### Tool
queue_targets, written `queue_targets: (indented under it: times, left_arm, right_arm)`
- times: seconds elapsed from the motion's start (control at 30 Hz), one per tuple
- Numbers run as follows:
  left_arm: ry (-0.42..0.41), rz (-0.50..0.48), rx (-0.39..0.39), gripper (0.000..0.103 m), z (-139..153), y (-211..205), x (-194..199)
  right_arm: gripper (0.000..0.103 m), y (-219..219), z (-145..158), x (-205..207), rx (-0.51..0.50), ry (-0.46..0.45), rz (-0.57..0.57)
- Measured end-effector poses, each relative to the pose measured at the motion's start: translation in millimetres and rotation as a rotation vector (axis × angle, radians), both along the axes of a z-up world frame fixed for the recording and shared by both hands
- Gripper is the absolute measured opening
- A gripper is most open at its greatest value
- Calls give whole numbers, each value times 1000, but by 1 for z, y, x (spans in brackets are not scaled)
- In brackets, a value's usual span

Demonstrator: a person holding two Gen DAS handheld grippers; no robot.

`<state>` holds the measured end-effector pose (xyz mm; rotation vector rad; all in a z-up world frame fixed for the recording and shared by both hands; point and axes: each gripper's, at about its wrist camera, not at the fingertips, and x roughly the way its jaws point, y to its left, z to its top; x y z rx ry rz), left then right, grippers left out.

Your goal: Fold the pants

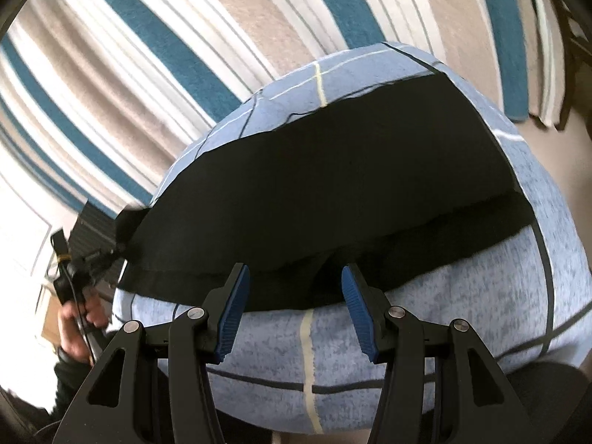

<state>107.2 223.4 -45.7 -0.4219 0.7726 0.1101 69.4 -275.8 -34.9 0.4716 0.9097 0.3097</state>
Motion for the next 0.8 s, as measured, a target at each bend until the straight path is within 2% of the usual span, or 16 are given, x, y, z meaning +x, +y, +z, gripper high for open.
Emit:
queue_targets:
  times: [0.17, 0.37, 0.43, 0.57, 0.63, 0.8]
  left_arm:
    - [-23, -19, -27, 9, 0, -4, 5]
    - [2, -21, -42, 9, -8, -10, 7]
    - [5, -19, -54, 21, -10, -8, 2]
    - [24, -4, -85, 27, -16, 0, -8]
    - [29, 2, -96, 35, -20, 4, -11]
    - [35, 17, -148, 37, -27, 15, -11]
  right_arm:
    - [53, -17, -4, 0, 48, 16, -86]
    - [53, -31, -3, 2, 88, 18, -173]
    - [53, -33, -4, 4, 82, 25, -176]
    - [53, -42, -9, 8, 124, 43, -214]
    - [53, -45, -12, 10, 140, 42, -231]
    - [53, -49, -11, 16, 160, 38, -257]
